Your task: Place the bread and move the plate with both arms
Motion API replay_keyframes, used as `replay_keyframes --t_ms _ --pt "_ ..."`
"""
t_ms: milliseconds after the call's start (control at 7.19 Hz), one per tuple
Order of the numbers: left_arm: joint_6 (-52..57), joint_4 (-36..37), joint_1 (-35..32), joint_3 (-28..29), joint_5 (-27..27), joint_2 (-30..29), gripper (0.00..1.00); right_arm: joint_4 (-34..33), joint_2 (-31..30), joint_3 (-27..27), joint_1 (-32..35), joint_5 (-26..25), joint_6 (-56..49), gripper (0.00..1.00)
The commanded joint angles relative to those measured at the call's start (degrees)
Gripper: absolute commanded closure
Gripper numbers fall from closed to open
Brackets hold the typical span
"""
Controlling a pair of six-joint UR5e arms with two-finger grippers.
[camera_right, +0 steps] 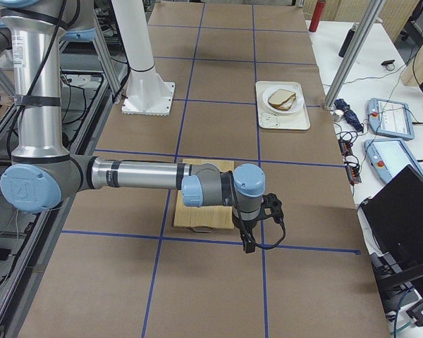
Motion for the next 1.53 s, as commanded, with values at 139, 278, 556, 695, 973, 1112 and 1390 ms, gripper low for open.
replay_keyframes --t_ms 139,278,556,695,973,1112,1390 --pt "-0.1 -0.2 0.1 -0.1 -0.1 0.1 0.01 0.0 0.0 0.1 0.0 0.0 0.0 0.0" --pt "0.0 0.0 0.0 -0.1 -0.1 0.1 0.01 0.0 0.0 0.2 0.0 0.0 0.0 0.0" --pt "-0.1 -0.1 0.0 0.0 -0.1 0.2 0.01 0.1 0.0 0.2 0.0 0.1 0.0 0.0" --pt "0.0 -0.2 0.1 -0.2 -0.1 1.2 0.01 0.3 0.0 0.1 0.0 0.0 0.0 0.0" --pt "0.0 -0.2 0.0 -0.2 -0.1 1.3 0.01 0.3 0.0 0.0 -0.1 0.2 0.0 0.0" --pt "-0.1 -0.2 0.1 -0.2 -0.1 1.5 0.01 0.3 -0.1 0.0 -0.3 0.2 0.0 0.0" --pt "0.0 -0.2 0.1 -0.5 -0.1 1.8 0.01 0.2 -0.2 -0.1 -0.4 0.4 0.0 0.0"
